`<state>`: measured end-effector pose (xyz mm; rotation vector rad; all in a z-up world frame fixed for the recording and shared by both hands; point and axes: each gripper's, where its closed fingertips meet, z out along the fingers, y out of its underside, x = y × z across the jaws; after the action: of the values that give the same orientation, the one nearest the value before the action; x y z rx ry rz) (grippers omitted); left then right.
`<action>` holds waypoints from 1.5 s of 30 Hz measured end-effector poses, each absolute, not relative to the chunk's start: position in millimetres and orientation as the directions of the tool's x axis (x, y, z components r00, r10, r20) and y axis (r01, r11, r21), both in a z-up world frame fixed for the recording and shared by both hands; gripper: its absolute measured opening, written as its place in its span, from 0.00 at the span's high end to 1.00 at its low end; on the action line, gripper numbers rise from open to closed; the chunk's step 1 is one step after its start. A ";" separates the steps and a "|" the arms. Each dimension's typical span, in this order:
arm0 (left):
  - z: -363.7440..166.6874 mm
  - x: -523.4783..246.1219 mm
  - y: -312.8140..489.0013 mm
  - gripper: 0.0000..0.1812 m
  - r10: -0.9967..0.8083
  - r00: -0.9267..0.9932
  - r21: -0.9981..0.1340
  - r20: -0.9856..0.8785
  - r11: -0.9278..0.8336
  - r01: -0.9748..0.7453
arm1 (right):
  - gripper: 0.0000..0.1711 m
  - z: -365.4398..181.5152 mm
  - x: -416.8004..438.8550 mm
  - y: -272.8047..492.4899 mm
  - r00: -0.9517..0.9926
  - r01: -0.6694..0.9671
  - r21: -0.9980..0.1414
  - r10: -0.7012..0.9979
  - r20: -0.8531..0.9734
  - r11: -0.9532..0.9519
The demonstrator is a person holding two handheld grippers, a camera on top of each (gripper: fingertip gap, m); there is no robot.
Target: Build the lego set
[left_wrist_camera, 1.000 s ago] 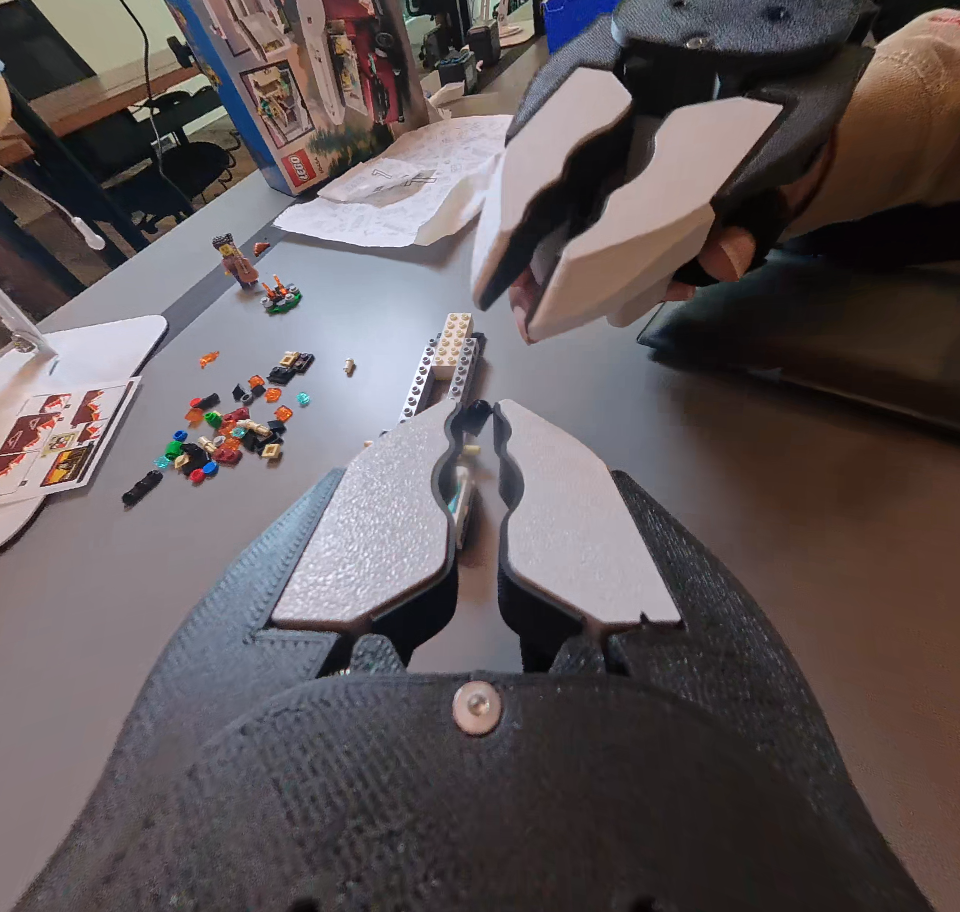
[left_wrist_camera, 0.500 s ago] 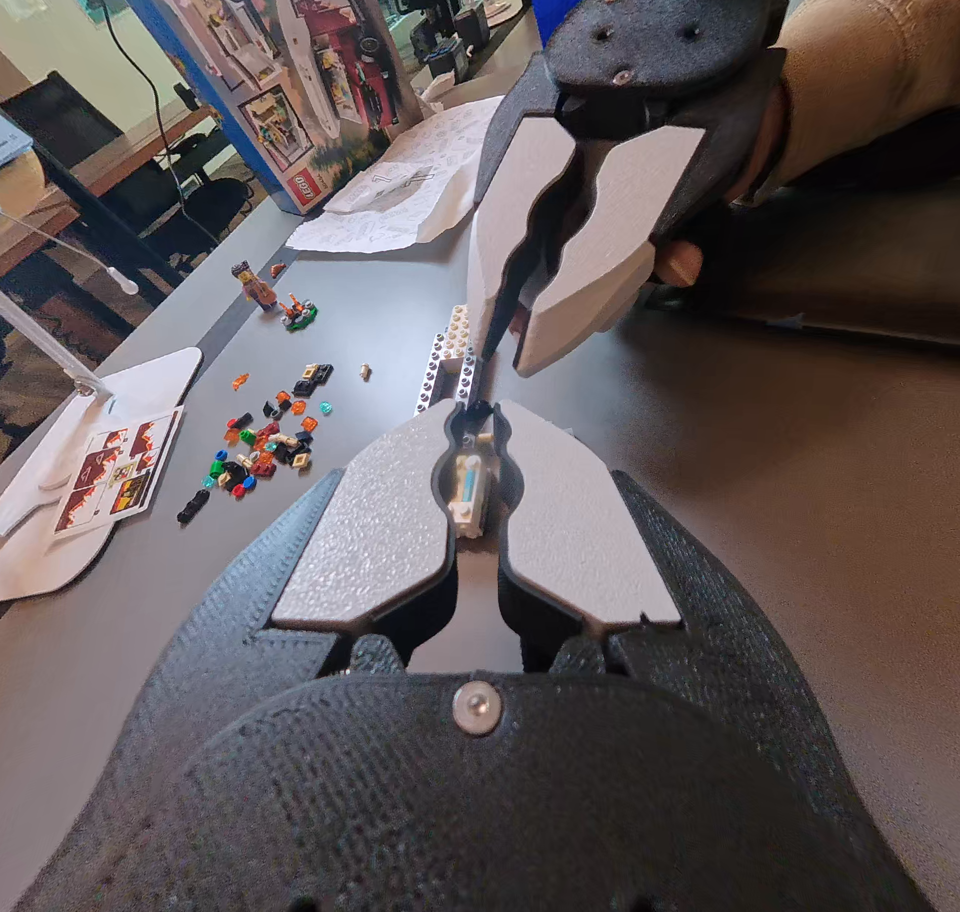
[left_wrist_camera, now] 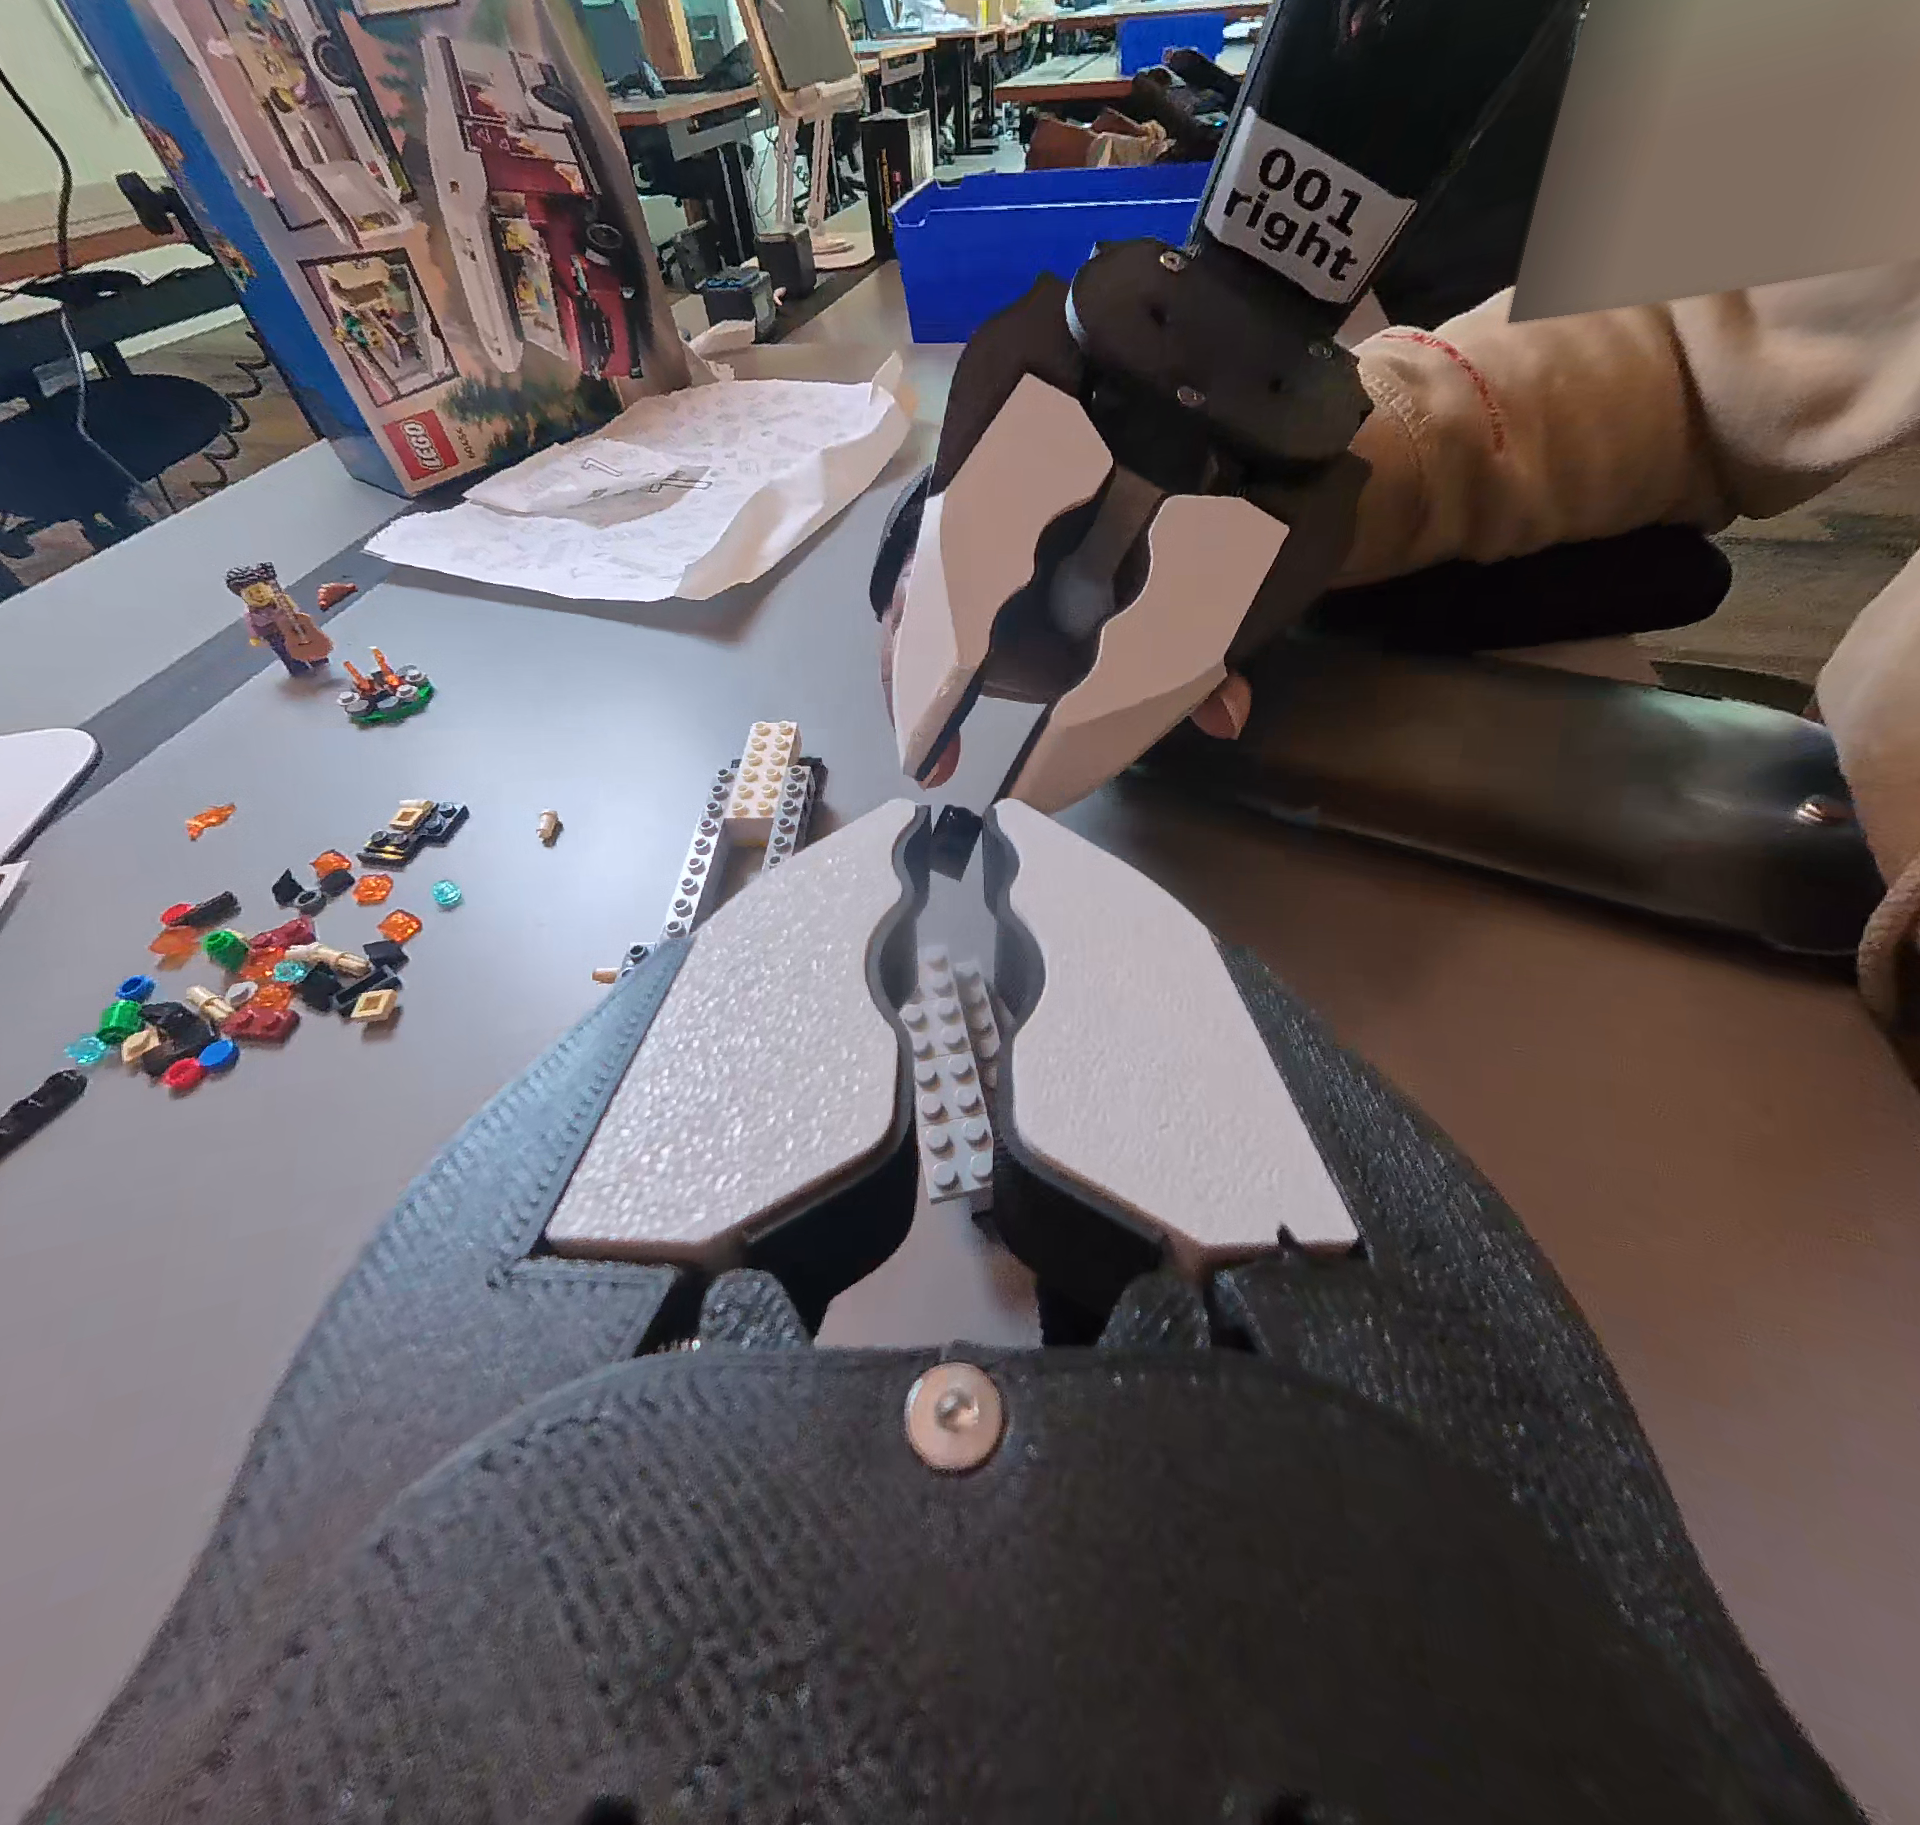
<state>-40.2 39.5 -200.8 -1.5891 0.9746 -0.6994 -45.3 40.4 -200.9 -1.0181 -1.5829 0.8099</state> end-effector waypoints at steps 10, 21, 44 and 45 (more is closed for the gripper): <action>-200.5 -35.0 30.1 0.95 -0.901 0.395 -0.962 0.179 -0.245 -0.122 | 0.93 -204.5 -42.5 27.7 -0.141 0.215 -0.632 0.664 0.734 0.745; -201.6 -34.7 26.7 0.96 -0.863 0.317 -0.902 0.394 -0.428 -0.044 | 0.93 -201.6 -45.4 24.7 -0.098 0.213 -0.522 0.550 0.829 0.826; -194.5 -50.2 40.2 0.91 -0.832 0.377 -0.900 0.407 -0.435 0.011 | 0.99 -212.7 -38.1 33.1 -0.184 0.254 -0.770 0.811 0.556 0.585; -196.3 -50.7 40.8 0.91 -0.835 0.388 -0.905 0.390 -0.425 -0.006 | 0.99 -217.5 -35.5 26.0 -0.250 0.275 -0.811 0.853 0.459 0.517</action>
<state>-50.7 40.8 -196.3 -1.7446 0.7397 -1.1534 -35.5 26.0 -217.5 -0.9441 -1.7839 0.7431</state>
